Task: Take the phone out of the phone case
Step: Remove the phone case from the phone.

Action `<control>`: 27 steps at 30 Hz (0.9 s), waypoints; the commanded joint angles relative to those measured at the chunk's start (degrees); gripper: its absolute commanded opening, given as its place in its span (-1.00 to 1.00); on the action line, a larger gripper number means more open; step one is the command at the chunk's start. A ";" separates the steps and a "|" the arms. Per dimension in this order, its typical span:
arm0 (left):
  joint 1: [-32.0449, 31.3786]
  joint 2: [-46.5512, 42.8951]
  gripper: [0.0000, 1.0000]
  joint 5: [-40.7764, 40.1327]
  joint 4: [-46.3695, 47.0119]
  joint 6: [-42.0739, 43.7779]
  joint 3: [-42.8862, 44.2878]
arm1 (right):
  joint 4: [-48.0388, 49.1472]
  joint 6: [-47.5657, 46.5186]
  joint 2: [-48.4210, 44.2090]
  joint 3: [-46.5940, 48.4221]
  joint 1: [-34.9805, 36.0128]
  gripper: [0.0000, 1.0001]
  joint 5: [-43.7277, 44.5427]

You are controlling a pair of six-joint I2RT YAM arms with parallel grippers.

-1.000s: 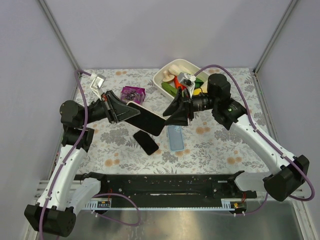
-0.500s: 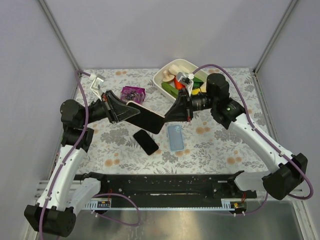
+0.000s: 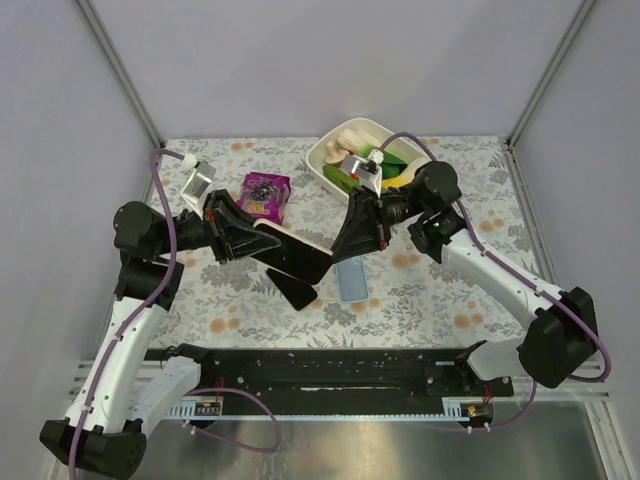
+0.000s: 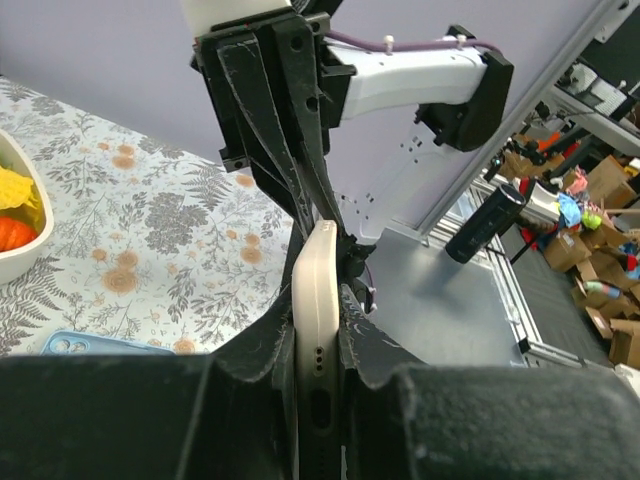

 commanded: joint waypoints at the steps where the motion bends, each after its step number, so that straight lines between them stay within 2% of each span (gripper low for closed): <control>1: -1.77 0.79 -1.00 7.41 -6.53 11.47 -0.38 | 25.56 19.18 0.42 3.95 3.75 -1.00 -0.72; 13: -2.74 0.53 -1.00 8.29 -7.86 12.71 -0.03 | 35.32 27.63 4.37 5.62 6.47 -1.00 -1.34; 21: -2.74 1.14 -1.00 5.57 -8.56 12.97 0.58 | 36.29 28.95 5.78 5.89 8.41 -1.00 -2.57; 23: -2.65 1.32 -1.00 3.90 -10.22 13.76 1.11 | 33.68 26.60 5.87 6.24 8.50 -1.00 -3.01; 24: -2.56 1.32 -1.00 3.11 -11.28 14.46 1.46 | 30.61 24.92 5.43 6.33 8.32 -0.92 -3.36; 26: -2.21 1.32 -1.00 1.00 -15.13 16.83 2.51 | 18.96 13.63 3.95 6.15 7.36 -0.47 -2.23; 27: -2.12 1.32 -1.00 -0.31 -17.68 18.32 3.73 | 9.58 6.95 2.81 6.24 6.57 0.05 -0.48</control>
